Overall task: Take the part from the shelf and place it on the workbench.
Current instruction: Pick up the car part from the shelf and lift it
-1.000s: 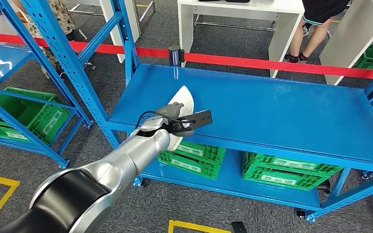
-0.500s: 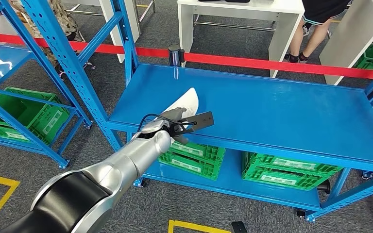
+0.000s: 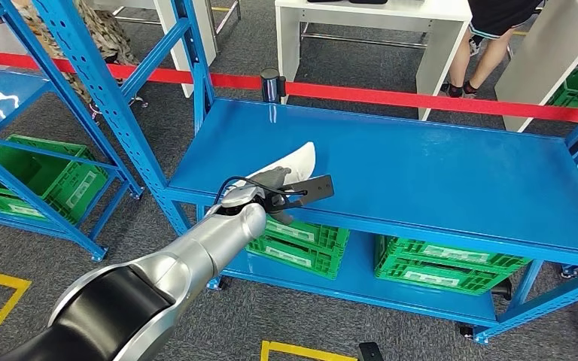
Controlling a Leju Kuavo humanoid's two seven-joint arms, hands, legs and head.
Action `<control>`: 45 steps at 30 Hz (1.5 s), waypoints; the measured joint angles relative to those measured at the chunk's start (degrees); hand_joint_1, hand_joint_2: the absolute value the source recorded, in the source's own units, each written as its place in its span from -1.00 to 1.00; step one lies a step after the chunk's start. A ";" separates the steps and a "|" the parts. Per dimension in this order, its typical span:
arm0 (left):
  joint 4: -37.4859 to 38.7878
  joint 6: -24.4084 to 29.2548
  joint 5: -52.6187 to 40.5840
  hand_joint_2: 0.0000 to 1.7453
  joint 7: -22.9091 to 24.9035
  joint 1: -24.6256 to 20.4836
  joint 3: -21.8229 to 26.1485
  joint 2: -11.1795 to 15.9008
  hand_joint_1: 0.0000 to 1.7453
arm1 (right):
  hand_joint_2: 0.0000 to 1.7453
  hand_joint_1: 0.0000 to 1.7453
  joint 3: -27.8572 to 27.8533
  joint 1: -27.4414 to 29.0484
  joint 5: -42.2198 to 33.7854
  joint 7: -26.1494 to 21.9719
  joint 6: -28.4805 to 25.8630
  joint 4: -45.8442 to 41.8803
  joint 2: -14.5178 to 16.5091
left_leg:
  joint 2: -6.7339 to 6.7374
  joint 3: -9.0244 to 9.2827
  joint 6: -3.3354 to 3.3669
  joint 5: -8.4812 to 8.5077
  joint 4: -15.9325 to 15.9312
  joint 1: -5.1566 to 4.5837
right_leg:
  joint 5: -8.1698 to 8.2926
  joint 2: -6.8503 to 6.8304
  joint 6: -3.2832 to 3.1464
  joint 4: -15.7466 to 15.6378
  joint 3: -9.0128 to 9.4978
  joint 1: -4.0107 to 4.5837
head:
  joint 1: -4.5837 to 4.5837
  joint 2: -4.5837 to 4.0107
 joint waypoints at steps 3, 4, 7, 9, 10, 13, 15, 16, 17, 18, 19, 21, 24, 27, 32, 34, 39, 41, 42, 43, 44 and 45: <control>0.01 -0.17 0.90 1.00 0.35 0.02 -0.62 0.00 -1.00 | -1.00 -1.00 0.00 -0.05 -0.03 -0.02 0.02 -0.01 0.00 | 0.00 0.00 0.00 0.00 0.00 0.00 | 0.00 0.00 0.00 0.00 0.00 0.00 | 0.00 0.00; 0.02 -0.24 1.02 1.00 0.51 0.02 -0.79 0.00 -1.00 | -1.00 -1.00 0.00 -0.06 -0.05 -0.02 0.03 -0.01 0.00 | 0.00 0.00 0.00 0.00 0.00 0.00 | 0.00 0.00 0.00 0.00 0.00 0.00 | 0.00 0.00; 0.05 -0.39 1.15 1.00 0.98 0.09 -1.37 0.00 -1.00 | -1.00 -1.00 0.00 -0.07 -0.12 -0.02 0.04 -0.01 0.00 | 0.00 0.00 0.00 0.00 0.00 0.00 | 0.00 0.00 0.00 0.00 0.00 0.00 | 0.01 0.00; 0.10 -0.40 1.42 1.00 1.14 0.17 -1.64 0.00 -1.00 | -1.00 -1.00 0.00 -0.08 -0.13 -0.02 0.04 0.00 0.00 | 0.00 0.00 0.00 0.00 0.00 0.00 | 0.00 0.00 0.00 0.00 0.00 0.00 | 0.00 0.00; 0.14 -0.40 1.57 1.00 1.18 0.22 -1.75 0.00 -1.00 | -1.00 -1.00 0.00 -0.08 -0.13 -0.02 0.05 0.00 0.00 | 0.00 0.00 0.01 0.00 0.00 0.00 | 0.00 0.00 0.00 0.00 0.00 0.00 | 0.00 0.00; 0.25 -0.42 1.76 1.00 1.20 0.35 -2.04 0.00 -1.00 | -1.00 -1.00 0.00 -0.08 -0.13 -0.02 0.10 -0.01 0.00 | 0.00 -0.01 0.01 -0.01 0.00 0.00 | 0.00 0.00 0.00 0.00 0.00 0.00 | 0.00 0.00; 0.31 -0.37 1.87 1.00 1.16 0.38 -2.16 0.00 -1.00 | -1.00 -1.00 0.00 -0.09 -0.12 -0.02 0.14 -0.01 0.00 | 0.00 -0.01 0.01 0.00 0.00 0.00 | 0.00 0.00 0.00 0.00 0.00 0.00 | 0.00 0.00; 0.34 -0.29 1.97 1.00 1.07 0.39 -2.17 0.00 -1.00 | -1.00 -1.00 0.00 -0.09 -0.11 -0.02 0.16 -0.01 0.00 | 0.00 -0.01 0.01 0.00 0.00 0.00 | 0.00 0.00 0.00 0.00 0.00 0.00 | 0.00 0.00; 0.39 -0.16 2.08 1.00 0.93 0.40 -2.17 0.00 -1.00 | -1.00 -1.00 0.00 -0.10 -0.12 -0.01 0.16 -0.01 0.00 | 0.00 -0.01 0.01 0.00 0.00 0.00 | 0.00 0.00 0.00 0.00 0.00 0.00 | 0.00 0.00; 0.45 -0.01 2.15 1.00 0.75 0.41 -2.17 0.00 -1.00 | -1.00 -1.00 0.00 -0.10 -0.11 -0.01 0.16 -0.01 0.00 | 0.00 -0.01 0.01 0.00 0.00 0.00 | 0.00 0.00 0.00 0.00 0.00 0.00 | 0.00 0.00; 0.51 0.12 2.14 1.00 0.56 0.41 -2.17 0.00 -1.00 | -1.00 -1.00 0.00 -0.10 -0.12 0.00 0.16 -0.01 0.00 | 0.00 -0.01 0.01 0.00 0.00 0.00 | 0.00 0.00 0.00 0.00 0.00 0.00 | 0.00 0.00; 0.62 0.27 2.09 1.00 0.31 0.43 -2.17 0.00 -1.00 | -1.00 -1.00 0.00 -0.10 -0.13 -0.01 0.15 -0.01 0.00 | 0.00 -0.01 0.01 0.00 0.00 0.00 | 0.00 0.00 0.00 0.00 0.00 0.00 | 0.00 0.00; 0.66 0.32 2.08 1.00 0.17 0.49 -2.17 0.00 -1.00 | -1.00 -1.00 0.00 -0.10 -0.13 -0.02 0.15 -0.01 0.00 | 0.00 -0.01 0.01 0.00 0.00 0.00 | 0.00 0.00 0.00 0.00 0.00 0.00 | 0.00 0.00; 0.68 0.32 2.07 1.00 0.15 0.55 -2.17 0.00 -1.00 | -1.00 -1.00 -0.02 -0.10 -0.14 -0.02 0.15 -0.01 0.00 | 0.00 -0.01 0.01 0.00 0.00 0.00 | 0.00 0.00 0.00 0.00 0.00 0.00 | 0.00 0.00; 0.74 0.32 1.88 1.00 0.08 0.60 -2.17 0.00 -1.00 | -1.00 -1.00 -0.16 -0.10 -0.15 -0.02 0.15 0.00 0.00 | 0.00 -0.01 0.01 -0.01 0.00 0.00 | 0.00 0.00 0.00 0.00 0.00 0.00 | 0.01 0.00; 0.79 0.32 1.85 1.00 0.06 0.62 -2.17 0.00 -1.00 | -1.00 -1.00 -0.19 -0.10 -0.15 -0.02 0.15 0.00 0.00 | 0.00 -0.01 0.01 -0.01 0.00 0.00 | 0.00 0.00 0.00 0.00 0.00 0.00 | 0.00 0.00; 0.81 0.31 1.84 1.00 0.04 0.64 -2.17 0.00 -1.00 | -1.00 -1.00 -0.20 -0.10 -0.15 -0.02 0.15 0.00 0.00 | 0.00 -0.01 0.01 -0.01 0.00 0.00 | 0.00 0.00 0.00 0.00 0.00 0.00 | 0.01 0.00; 0.82 0.24 1.84 1.00 -0.06 0.64 -2.17 0.00 -1.00 | -1.00 -1.00 -0.21 -0.10 -0.15 -0.02 0.15 0.00 0.00 | 0.00 -0.01 0.01 -0.01 0.00 0.00 | 0.00 0.00 0.00 0.00 0.00 0.00 | 0.01 0.00; 0.83 0.18 1.84 1.00 -0.15 0.64 -2.17 0.00 -1.00 | -1.00 -1.00 -0.22 -0.10 -0.15 -0.02 0.15 0.01 0.00 | 0.00 -0.01 0.01 -0.01 0.00 0.00 | 0.00 0.00 0.00 0.00 0.00 0.00 | 0.01 0.00; 0.85 0.11 1.84 1.00 -0.28 0.65 -2.17 0.00 -1.00 | -1.00 -1.00 -0.22 -0.10 -0.15 -0.02 0.15 0.01 0.00 | 0.00 -0.01 0.01 -0.01 0.00 0.00 | 0.00 0.00 0.00 0.00 0.00 0.00 | 0.00 0.00; 0.87 0.02 1.84 1.00 -0.42 0.65 -2.17 0.00 -1.00 | -1.00 -1.00 -0.22 -0.10 -0.14 -0.02 0.15 0.01 0.00 | 0.00 -0.01 0.01 -0.01 0.00 0.00 | 0.00 0.00 0.00 0.00 0.00 0.00 | 0.00 0.00; 0.91 -0.08 1.84 1.00 -0.56 0.66 -2.17 0.00 -1.00 | -1.00 -1.00 -0.22 -0.10 -0.14 -0.02 0.15 0.01 0.00 | 0.00 -0.01 0.01 -0.01 0.00 0.00 | 0.00 0.00 0.00 0.00 0.00 0.00 | 0.00 0.00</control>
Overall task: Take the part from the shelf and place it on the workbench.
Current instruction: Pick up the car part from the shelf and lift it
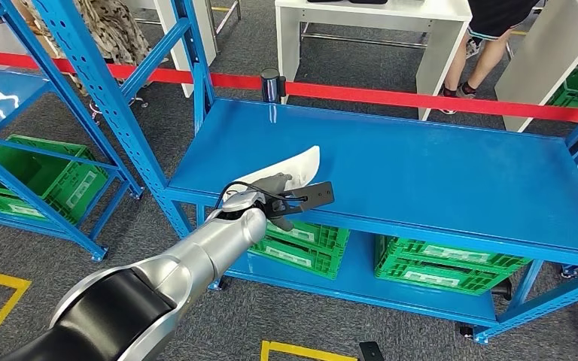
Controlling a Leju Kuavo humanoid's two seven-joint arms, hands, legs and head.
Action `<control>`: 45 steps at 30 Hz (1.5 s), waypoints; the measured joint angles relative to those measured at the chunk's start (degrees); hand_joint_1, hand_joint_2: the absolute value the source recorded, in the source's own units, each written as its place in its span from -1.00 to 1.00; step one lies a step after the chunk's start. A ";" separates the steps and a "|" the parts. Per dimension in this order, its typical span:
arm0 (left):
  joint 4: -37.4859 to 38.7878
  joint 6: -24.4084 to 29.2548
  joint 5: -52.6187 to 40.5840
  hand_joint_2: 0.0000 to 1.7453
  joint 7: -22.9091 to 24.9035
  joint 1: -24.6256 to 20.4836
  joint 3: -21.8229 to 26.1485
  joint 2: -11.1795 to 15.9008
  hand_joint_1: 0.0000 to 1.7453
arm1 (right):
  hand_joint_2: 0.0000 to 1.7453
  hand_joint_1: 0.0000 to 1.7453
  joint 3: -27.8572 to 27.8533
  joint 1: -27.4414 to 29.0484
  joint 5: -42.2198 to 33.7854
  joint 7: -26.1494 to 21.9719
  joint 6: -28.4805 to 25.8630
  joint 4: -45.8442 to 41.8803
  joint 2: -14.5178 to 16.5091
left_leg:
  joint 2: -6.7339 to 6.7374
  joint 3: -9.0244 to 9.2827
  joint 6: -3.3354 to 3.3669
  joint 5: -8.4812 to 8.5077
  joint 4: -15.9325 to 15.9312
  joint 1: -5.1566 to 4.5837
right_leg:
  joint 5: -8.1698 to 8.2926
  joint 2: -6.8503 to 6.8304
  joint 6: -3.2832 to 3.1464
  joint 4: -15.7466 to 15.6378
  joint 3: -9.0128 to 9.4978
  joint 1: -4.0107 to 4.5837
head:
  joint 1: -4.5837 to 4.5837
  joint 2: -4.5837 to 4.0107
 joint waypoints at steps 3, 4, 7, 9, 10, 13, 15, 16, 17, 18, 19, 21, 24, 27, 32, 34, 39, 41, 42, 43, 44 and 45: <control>0.13 -0.17 -0.04 1.00 -0.27 0.04 0.00 0.00 -1.00 | -1.00 -1.00 0.00 0.00 -0.01 0.00 0.00 -0.02 0.00 | 0.00 0.00 0.00 0.00 0.00 0.00 | 0.00 0.00 0.00 0.00 0.00 0.00 | 0.00 0.00; 0.16 -0.18 -0.07 1.00 -0.31 0.05 0.00 0.00 -1.00 | -1.00 -1.00 0.00 0.00 -0.01 0.00 0.00 -0.01 0.00 | 0.00 0.00 0.00 0.00 0.00 0.00 | 0.00 0.00 0.00 0.00 0.00 0.00 | 0.00 0.00; 0.21 -0.19 -0.09 1.00 -0.33 0.10 0.00 0.00 -1.00 | -1.00 -1.00 0.00 0.00 -0.02 -0.02 0.00 -0.01 0.00 | 0.00 0.00 0.00 0.00 0.00 0.00 | 0.00 0.00 0.00 0.00 0.00 0.00 | 0.01 0.00; 0.21 -0.19 -0.12 1.00 -0.29 0.12 0.00 0.00 -1.00 | -1.00 -1.00 -0.01 0.00 -0.01 -0.09 0.00 -0.02 0.00 | 0.00 0.00 0.00 0.00 0.00 0.00 | 0.00 0.00 0.00 0.00 0.00 0.00 | 0.01 0.00; 0.22 -0.18 -0.21 1.00 -0.19 0.13 0.00 0.00 -1.00 | -1.00 -1.00 -0.01 0.01 -0.01 -0.13 0.00 -0.02 0.00 | 0.00 0.00 0.00 0.00 0.00 0.00 | 0.00 0.00 0.00 0.00 0.00 0.00 | 0.00 0.00; 0.26 -0.16 -0.92 1.00 0.32 0.16 0.00 0.02 -1.00 | -1.00 -1.00 -0.02 0.01 0.01 -0.17 -0.01 -0.01 0.00 | 0.00 0.00 0.00 0.00 0.00 0.00 | 0.00 0.00 0.00 0.00 0.00 0.00 | 0.01 0.00; 0.33 -0.16 -1.28 1.00 0.61 0.18 0.00 0.02 -1.00 | -1.00 -1.00 -0.02 0.01 0.01 -0.19 -0.03 -0.01 0.00 | 0.00 0.00 0.00 0.00 0.00 0.00 | 0.00 0.00 0.00 0.00 0.00 0.00 | 0.01 0.00; 0.36 -0.16 -1.33 1.00 0.69 0.19 0.00 0.02 -1.00 | -1.00 -1.00 -0.02 0.01 0.01 -0.19 -0.04 -0.01 0.00 | 0.00 0.00 0.00 0.00 0.00 0.00 | 0.00 0.00 0.00 0.00 0.00 0.00 | 0.01 0.00; 0.40 -0.16 -1.34 1.00 0.72 0.20 0.00 0.02 -1.00 | -1.00 -1.00 -0.02 0.01 0.01 -0.19 -0.06 -0.01 0.00 | 0.00 0.00 0.00 0.00 0.00 0.00 | 0.00 0.00 0.00 0.00 0.00 0.00 | 0.00 0.00; 0.43 -0.16 -1.36 1.00 0.73 0.21 0.00 0.02 -1.00 | -1.00 -1.00 -0.02 0.01 0.01 -0.19 -0.08 -0.01 0.00 | 0.00 0.00 0.00 0.00 0.00 0.00 | 0.00 0.00 0.00 0.00 0.00 0.00 | 0.00 0.00; 0.46 -0.16 -1.34 1.00 0.72 0.21 0.00 0.02 -1.00 | -1.00 -1.00 -0.02 0.01 0.01 -0.18 -0.09 -0.01 0.00 | 0.00 0.00 0.00 0.00 0.00 0.00 | 0.00 0.00 0.00 0.00 0.00 0.00 | 0.00 0.00; 0.52 -0.16 -1.24 1.00 0.71 0.23 0.00 0.02 -1.00 | -1.00 -1.00 -0.02 0.01 0.01 -0.17 -0.09 -0.01 0.00 | 0.00 0.00 0.00 0.00 0.00 0.00 | 0.00 0.00 0.00 0.00 0.00 0.00 | 0.00 0.00; 0.54 -0.15 -1.10 1.00 0.71 0.24 0.00 0.03 -1.00 | -1.00 -1.00 -0.02 0.01 0.02 -0.17 -0.09 0.00 0.00 | 0.00 -0.01 0.00 0.00 0.00 0.00 | 0.00 0.00 0.00 0.00 0.00 0.00 | 0.01 0.00; 0.54 -0.15 -1.11 1.00 0.71 0.24 0.00 0.06 -1.00 | -1.00 -1.00 -0.02 0.01 0.11 -0.17 -0.05 -0.01 0.00 | 0.00 -0.01 0.00 0.00 0.00 0.00 | 0.00 0.00 0.00 0.00 0.00 0.00 | 0.00 0.00; 0.55 -0.14 -1.11 1.00 0.71 0.24 0.00 0.14 -1.00 | -1.00 -1.00 -0.02 0.00 0.23 -0.17 0.02 -0.01 0.00 | 0.00 -0.01 0.00 0.00 0.00 0.00 | 0.00 0.00 0.00 0.00 0.00 0.00 | 0.00 0.00; 0.56 -0.14 -1.11 1.00 0.71 0.24 0.00 0.15 -1.00 | -1.00 -1.00 -0.02 0.00 0.30 -0.16 0.02 -0.01 0.00 | 0.00 -0.01 0.00 0.00 0.00 0.00 | 0.00 0.00 0.00 0.00 0.00 0.00 | 0.00 0.00; 0.56 -0.03 -1.20 1.00 0.62 0.24 0.00 0.17 -1.00 | -1.00 -1.00 -0.02 -0.01 0.41 -0.13 0.02 -0.01 0.00 | 0.00 -0.01 0.00 0.00 0.00 0.00 | 0.00 0.00 0.00 0.00 0.00 0.00 | 0.00 0.00; 0.56 0.01 -1.20 1.00 0.62 0.24 0.00 0.17 -1.00 | -1.00 -1.00 -0.02 -0.01 0.45 -0.13 0.02 -0.02 0.00 | 0.00 -0.01 0.00 0.00 0.00 0.00 | 0.00 0.00 0.00 0.00 0.00 0.00 | 0.00 0.00; 0.56 0.01 -1.20 1.00 0.62 0.24 0.00 0.17 -1.00 | -1.00 -1.00 -0.02 -0.01 0.48 -0.13 0.02 -0.02 0.00 | 0.00 -0.01 0.00 0.00 0.00 0.00 | 0.00 0.00 0.00 0.00 0.00 0.00 | 0.00 0.00; 0.56 0.01 -1.20 1.00 0.62 0.24 0.00 0.17 -1.00 | -1.00 -1.00 -0.02 -0.01 0.49 -0.13 0.02 -0.02 0.00 | 0.00 -0.01 0.00 0.00 0.00 0.00 | 0.00 0.00 0.00 0.00 0.00 0.00 | 0.00 0.00; 0.56 0.01 -1.20 1.00 0.62 0.24 0.00 0.17 -1.00 | -1.00 -1.00 -0.02 -0.01 0.50 -0.13 0.02 -0.02 0.00 | 0.00 -0.01 0.00 0.00 0.00 0.00 | 0.00 0.00 0.00 0.00 0.00 0.00 | 0.00 0.00; 0.56 0.01 -1.20 1.00 0.62 0.24 0.00 0.17 -1.00 | -1.00 -1.00 -0.02 -0.01 0.51 -0.13 0.02 -0.02 0.00 | 0.00 -0.01 0.00 0.00 0.00 0.00 | 0.00 0.00 0.00 0.00 0.00 0.00 | 0.00 0.00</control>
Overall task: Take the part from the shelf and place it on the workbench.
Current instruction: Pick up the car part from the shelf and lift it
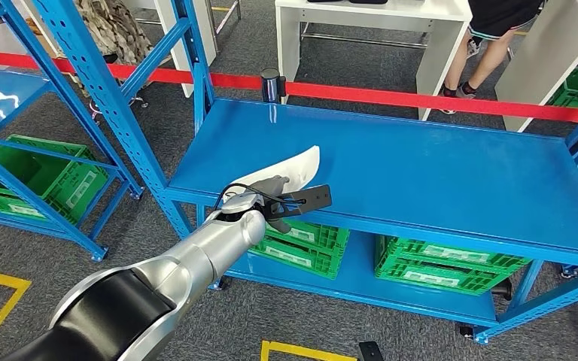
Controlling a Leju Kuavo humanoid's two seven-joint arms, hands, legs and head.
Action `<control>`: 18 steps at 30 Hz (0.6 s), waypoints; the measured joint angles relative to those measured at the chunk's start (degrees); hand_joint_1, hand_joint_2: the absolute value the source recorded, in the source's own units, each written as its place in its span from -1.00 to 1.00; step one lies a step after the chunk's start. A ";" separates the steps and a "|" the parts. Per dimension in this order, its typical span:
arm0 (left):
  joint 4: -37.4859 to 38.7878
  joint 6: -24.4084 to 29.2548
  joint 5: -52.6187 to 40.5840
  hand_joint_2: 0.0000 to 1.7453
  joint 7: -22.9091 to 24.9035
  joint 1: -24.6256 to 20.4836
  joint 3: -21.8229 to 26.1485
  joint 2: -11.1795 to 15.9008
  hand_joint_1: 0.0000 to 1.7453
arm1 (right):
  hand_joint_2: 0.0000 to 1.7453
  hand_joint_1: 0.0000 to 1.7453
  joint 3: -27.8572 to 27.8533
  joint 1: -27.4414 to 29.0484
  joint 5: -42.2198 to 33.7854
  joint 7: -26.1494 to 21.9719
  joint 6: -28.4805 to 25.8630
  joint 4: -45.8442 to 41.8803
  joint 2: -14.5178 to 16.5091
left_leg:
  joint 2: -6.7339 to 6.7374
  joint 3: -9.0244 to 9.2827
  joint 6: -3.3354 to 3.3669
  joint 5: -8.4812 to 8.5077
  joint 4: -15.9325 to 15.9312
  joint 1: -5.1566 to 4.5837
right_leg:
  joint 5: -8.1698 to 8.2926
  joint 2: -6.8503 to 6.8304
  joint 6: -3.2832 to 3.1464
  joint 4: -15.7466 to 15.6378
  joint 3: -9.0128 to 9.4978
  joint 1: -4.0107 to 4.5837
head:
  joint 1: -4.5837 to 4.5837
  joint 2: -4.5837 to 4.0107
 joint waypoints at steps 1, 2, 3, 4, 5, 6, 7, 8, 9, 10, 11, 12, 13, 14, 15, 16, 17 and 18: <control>0.00 0.00 0.00 1.00 0.00 0.00 0.00 0.00 -1.00 | -1.00 -1.00 0.00 0.00 0.00 0.00 0.00 0.00 0.00 | 0.00 0.00 0.00 0.00 0.00 0.00 | 0.00 0.00 0.00 0.00 0.00 0.00 | 0.00 0.00; 0.00 0.00 0.00 1.00 -0.01 0.00 0.00 0.00 -0.98 | -1.00 -1.00 0.00 0.00 0.00 0.00 0.00 0.00 0.00 | 0.00 0.00 0.00 0.00 0.00 0.00 | 0.00 0.00 0.00 0.00 0.00 0.00 | 0.00 0.00; 0.00 0.00 -0.01 1.00 -0.02 0.00 0.00 0.00 -0.51 | -1.00 -1.00 0.00 -0.01 0.00 0.00 0.00 0.00 0.00 | 0.00 0.00 0.00 0.00 0.00 0.00 | 0.00 0.00 0.00 0.00 0.00 0.00 | 0.00 0.00; 0.00 0.00 -0.01 1.00 -0.04 0.00 0.00 0.00 -0.01 | -1.00 -1.00 0.00 -0.01 0.00 0.00 0.00 0.01 0.00 | 0.00 0.00 0.00 0.00 0.00 0.00 | 0.00 0.00 0.00 0.00 0.00 0.00 | 0.00 0.00; 0.00 0.00 -0.02 1.00 -0.05 0.00 0.00 0.00 0.49 | -1.00 -1.00 0.00 -0.02 0.00 0.00 0.00 0.01 0.00 | 0.00 0.00 0.00 0.00 0.00 0.00 | 0.00 0.00 0.00 0.00 0.00 0.00 | 0.00 0.00; 0.00 0.00 -0.04 1.00 -0.07 0.00 0.00 0.00 0.97 | -1.00 -1.00 0.00 -0.03 0.01 0.00 0.00 0.01 0.00 | 0.00 0.00 0.00 0.00 0.00 0.00 | 0.00 0.00 0.00 0.00 0.00 0.00 | 0.00 0.00; 0.00 0.00 -0.07 1.00 -0.07 0.00 0.00 0.00 1.00 | -1.00 -1.00 0.00 -0.03 0.02 0.00 0.00 0.01 0.00 | 0.00 0.00 0.00 0.00 0.00 0.00 | 0.00 0.00 0.00 0.00 0.00 0.00 | 0.00 0.00; 0.00 0.00 -0.10 1.00 -0.07 0.00 0.00 0.00 1.00 | -1.00 -1.00 0.00 -0.04 0.02 0.00 0.01 0.01 0.00 | 0.00 0.00 0.00 0.00 0.00 0.00 | 0.00 0.00 0.00 0.00 0.00 0.00 | 0.00 0.00; 0.00 0.00 -0.13 1.00 -0.07 0.00 0.00 0.00 1.00 | -1.00 -1.00 0.00 -0.05 0.02 0.00 0.01 0.01 0.00 | 0.00 0.00 0.00 0.00 0.00 0.00 | 0.00 0.00 0.00 0.00 0.00 0.00 | 0.00 0.00; 0.00 0.00 -0.15 1.00 -0.07 0.00 0.00 0.00 1.00 | -1.00 -1.00 0.00 -0.06 0.02 0.00 0.02 0.00 0.00 | 0.00 0.00 0.00 0.00 0.00 0.00 | 0.00 0.00 0.00 0.00 0.00 0.00 | 0.00 0.00; 0.00 -0.01 -0.17 1.00 -0.08 0.00 0.00 0.00 1.00 | -1.00 -1.00 0.00 -0.06 0.02 0.00 0.03 0.00 0.00 | 0.00 0.00 0.00 0.00 0.00 0.00 | 0.00 0.00 0.00 0.00 0.00 0.00 | 0.00 0.00; 0.00 -0.01 -0.19 1.00 -0.11 0.00 0.00 0.00 1.00 | -1.00 -1.00 0.00 -0.07 0.02 0.00 0.03 0.00 0.00 | 0.00 0.00 0.00 0.00 0.00 0.00 | 0.00 0.00 0.00 0.00 0.00 0.00 | 0.00 0.00; 0.00 -0.02 -0.21 1.00 -0.16 0.00 0.00 0.00 1.00 | -1.00 -1.00 0.00 -0.08 0.02 0.00 0.04 0.00 0.00 | 0.00 0.00 0.00 0.00 0.00 0.00 | 0.00 0.00 0.00 0.00 0.00 0.00 | 0.00 0.00; 0.00 -0.03 -0.24 1.00 -0.20 0.00 0.00 0.00 1.00 | -1.00 -1.00 0.00 -0.08 0.02 0.00 0.04 0.00 0.00 | 0.00 0.00 0.00 0.00 0.00 0.00 | 0.00 0.00 0.00 0.00 0.00 0.00 | 0.00 0.00; -0.01 -0.03 -0.28 1.00 -0.25 -0.01 0.00 0.00 1.00 | -1.00 -1.00 0.00 -0.08 0.02 0.00 0.05 0.00 0.00 | 0.00 0.00 0.00 0.00 0.00 0.00 | 0.00 0.00 0.00 0.00 0.00 0.00 | 0.01 0.00; -0.02 -0.02 -0.35 1.00 -0.28 -0.04 0.00 0.00 1.00 | -1.00 -1.00 0.00 -0.08 0.02 0.00 0.05 0.00 0.00 | 0.00 0.00 0.00 0.00 0.00 0.00 | 0.00 -0.01 0.00 0.00 0.00 0.00 | 0.01 0.00; -0.03 0.02 -0.44 1.00 -0.34 -0.13 0.00 0.01 1.00 | -1.00 -1.00 0.00 -0.08 0.02 0.00 0.06 0.00 0.00 | -0.01 0.00 0.00 0.00 0.00 0.00 | 0.00 -0.01 0.00 0.00 0.01 0.00 | 0.01 0.00; -0.04 0.08 -0.54 1.00 -0.42 -0.26 0.00 0.01 1.00 | -1.00 -1.00 0.00 -0.09 0.02 0.00 0.07 0.00 0.00 | -0.02 0.01 0.00 0.00 0.00 0.00 | 0.00 -0.03 0.00 0.00 0.02 0.00 | 0.01 0.00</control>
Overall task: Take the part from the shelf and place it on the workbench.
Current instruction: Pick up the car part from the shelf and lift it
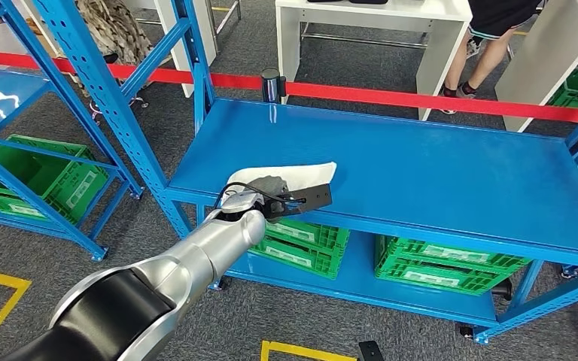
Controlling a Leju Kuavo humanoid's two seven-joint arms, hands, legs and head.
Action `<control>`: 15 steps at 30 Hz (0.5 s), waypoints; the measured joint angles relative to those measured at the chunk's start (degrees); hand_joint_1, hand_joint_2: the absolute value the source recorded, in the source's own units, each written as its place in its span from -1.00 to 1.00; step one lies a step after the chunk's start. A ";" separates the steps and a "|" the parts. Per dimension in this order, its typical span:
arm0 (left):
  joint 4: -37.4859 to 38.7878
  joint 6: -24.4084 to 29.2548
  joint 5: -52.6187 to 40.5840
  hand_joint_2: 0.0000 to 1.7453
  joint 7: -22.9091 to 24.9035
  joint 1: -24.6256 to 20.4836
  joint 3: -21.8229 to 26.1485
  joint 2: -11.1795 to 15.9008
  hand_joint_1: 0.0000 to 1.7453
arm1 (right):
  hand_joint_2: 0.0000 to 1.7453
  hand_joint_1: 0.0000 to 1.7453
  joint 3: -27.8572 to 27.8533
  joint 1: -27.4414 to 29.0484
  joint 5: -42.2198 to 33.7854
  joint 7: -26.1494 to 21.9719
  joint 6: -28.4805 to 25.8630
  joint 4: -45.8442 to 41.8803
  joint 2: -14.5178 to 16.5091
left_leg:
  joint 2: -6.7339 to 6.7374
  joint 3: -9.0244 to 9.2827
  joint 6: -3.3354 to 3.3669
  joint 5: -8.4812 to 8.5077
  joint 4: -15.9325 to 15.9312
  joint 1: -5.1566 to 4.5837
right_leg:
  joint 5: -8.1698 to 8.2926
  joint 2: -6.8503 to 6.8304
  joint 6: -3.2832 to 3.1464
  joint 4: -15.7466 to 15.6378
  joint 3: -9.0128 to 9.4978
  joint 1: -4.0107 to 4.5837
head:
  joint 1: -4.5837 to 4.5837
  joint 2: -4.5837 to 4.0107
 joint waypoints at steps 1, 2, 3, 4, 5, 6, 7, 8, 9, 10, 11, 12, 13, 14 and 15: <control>-0.01 0.07 -0.08 1.00 -0.08 -0.17 0.00 0.01 1.00 | -1.00 -1.00 0.00 -0.01 0.00 0.00 0.00 0.00 0.00 | -0.01 0.00 0.00 0.00 0.00 0.00 | 0.00 -0.02 0.00 0.00 0.01 0.00 | -0.01 0.00; -0.02 0.11 -0.12 1.00 -0.16 -0.33 0.00 0.01 1.00 | -1.00 -1.00 0.00 -0.02 0.00 0.00 0.00 0.00 0.00 | -0.02 0.01 0.00 0.00 0.00 0.00 | 0.00 -0.03 0.00 0.00 0.02 0.00 | 0.00 0.00; -0.02 0.14 -0.14 1.00 -0.22 -0.46 0.00 0.01 1.00 | -1.00 -1.00 0.00 -0.03 0.00 0.00 0.00 0.00 0.00 | -0.02 0.01 0.00 0.00 0.00 0.00 | 0.00 -0.03 0.00 0.00 0.02 0.00 | 0.00 0.00; -0.03 0.14 -0.14 1.00 -0.25 -0.58 0.00 0.01 1.00 | -1.00 -1.00 0.00 -0.04 0.00 0.00 0.00 0.01 0.00 | -0.02 0.02 0.01 0.00 0.00 0.00 | 0.00 -0.03 0.00 0.00 0.03 0.00 | 0.00 0.00; -0.04 0.14 -0.14 1.00 -0.29 -0.68 0.00 0.01 1.00 | -1.00 -1.00 0.00 -0.05 0.00 0.00 0.00 0.01 0.00 | -0.01 0.03 0.01 0.00 0.00 0.00 | 0.00 -0.02 0.00 0.00 0.03 0.00 | 0.00 0.00; -0.05 0.14 -0.14 1.00 -0.31 -0.77 0.00 0.01 1.00 | -1.00 -1.00 0.00 -0.05 0.00 0.00 0.00 0.01 0.00 | -0.01 0.04 0.01 0.00 0.00 0.00 | 0.00 -0.02 0.00 0.00 0.03 -0.01 | -0.01 0.00; -0.07 0.14 -0.14 1.00 -0.33 -0.84 0.00 0.01 1.00 | -1.00 -1.00 0.00 -0.06 0.00 0.00 0.00 0.00 0.00 | -0.01 0.04 0.01 -0.01 0.00 0.00 | 0.00 -0.02 0.01 0.00 0.04 -0.01 | -0.01 0.00; -0.10 0.14 -0.14 1.00 -0.34 -0.89 0.00 0.01 1.00 | -1.00 -1.00 0.00 -0.06 0.00 0.00 0.00 0.00 0.00 | -0.01 0.05 0.01 0.00 0.00 0.00 | 0.00 -0.02 0.01 0.00 0.04 -0.01 | -0.01 0.00; -0.12 0.14 -0.14 1.00 -0.34 -0.92 0.00 0.01 1.00 | -1.00 -1.00 0.00 -0.06 0.00 0.00 0.00 0.00 0.00 | -0.01 0.06 0.01 0.00 0.00 0.00 | 0.01 -0.02 0.01 0.00 0.05 -0.01 | -0.01 0.00; -0.14 0.14 -0.14 1.00 -0.34 -0.93 0.00 0.01 1.00 | -1.00 -1.00 0.00 -0.07 0.00 0.00 0.00 0.00 0.00 | -0.01 0.06 0.01 0.00 0.00 0.00 | 0.01 -0.02 0.01 0.00 0.05 -0.01 | -0.01 0.00; -0.16 0.14 -0.14 1.00 -0.34 -0.93 0.00 0.01 1.00 | -1.00 -1.00 0.00 -0.08 0.00 0.00 0.00 0.00 0.00 | -0.01 0.06 0.01 0.00 0.00 0.00 | 0.01 -0.02 0.01 0.00 0.05 -0.01 | -0.01 0.00; -0.16 0.14 -0.15 1.00 -0.34 -0.93 0.00 0.01 1.00 | -1.00 -1.00 0.00 -0.09 0.00 -0.01 0.00 0.01 0.00 | -0.01 0.07 0.01 0.00 0.00 0.00 | 0.01 -0.02 0.01 0.00 0.05 0.00 | -0.01 0.00; -0.16 0.13 -0.18 1.00 -0.34 -0.93 0.00 0.01 1.00 | -1.00 -1.00 0.00 -0.10 -0.01 -0.01 0.00 0.00 0.00 | -0.01 0.07 0.01 0.00 0.00 0.00 | 0.01 -0.02 0.01 0.00 0.05 0.00 | -0.01 0.00; -0.17 0.13 -0.21 1.00 -0.34 -0.93 0.00 0.00 1.00 | -1.00 -1.00 0.00 -0.11 -0.02 -0.02 0.01 0.01 0.00 | -0.01 0.07 0.01 0.00 0.00 0.00 | 0.01 -0.02 0.01 0.00 0.05 0.00 | -0.01 0.00; -0.16 0.12 -0.26 1.00 -0.34 -0.93 0.00 -0.01 1.00 | -1.00 -1.00 0.00 -0.12 -0.02 -0.03 0.01 0.01 0.00 | -0.01 0.07 0.01 0.00 0.00 0.00 | 0.01 -0.02 0.01 0.00 0.05 0.00 | -0.01 0.00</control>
